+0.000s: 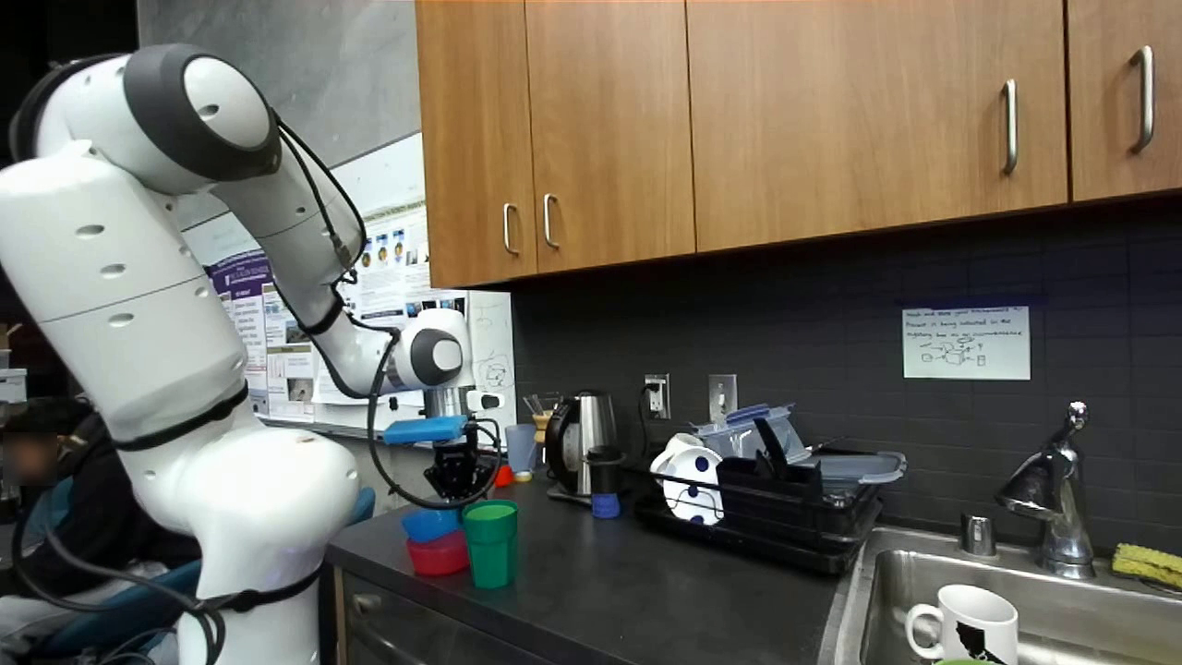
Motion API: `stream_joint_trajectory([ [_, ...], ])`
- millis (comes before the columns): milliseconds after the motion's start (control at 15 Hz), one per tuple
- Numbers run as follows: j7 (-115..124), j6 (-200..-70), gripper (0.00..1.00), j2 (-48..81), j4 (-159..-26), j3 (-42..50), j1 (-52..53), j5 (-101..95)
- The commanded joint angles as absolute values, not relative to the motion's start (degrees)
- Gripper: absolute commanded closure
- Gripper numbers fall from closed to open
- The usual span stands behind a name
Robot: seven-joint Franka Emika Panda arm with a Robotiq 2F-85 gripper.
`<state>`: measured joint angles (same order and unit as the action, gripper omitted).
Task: Put the blue bowl into the pink bowl
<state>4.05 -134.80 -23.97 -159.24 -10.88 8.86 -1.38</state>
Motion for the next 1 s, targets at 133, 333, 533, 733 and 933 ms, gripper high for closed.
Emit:
stream_joint_trajectory([
  [133,5.35,-138.87,0.99,-20.03,-159.20,-11.67,8.69,-3.69],
  [333,5.01,-139.64,0.99,-18.72,-159.20,-11.79,9.52,-2.66],
  [533,3.88,-140.55,0.99,-17.87,-159.09,-11.37,10.75,-0.81],
  [733,3.02,-141.23,0.74,-17.73,-159.03,-10.99,11.89,1.28],
  [933,2.81,-141.52,0.60,-18.03,-159.03,-11.04,12.89,3.02],
])
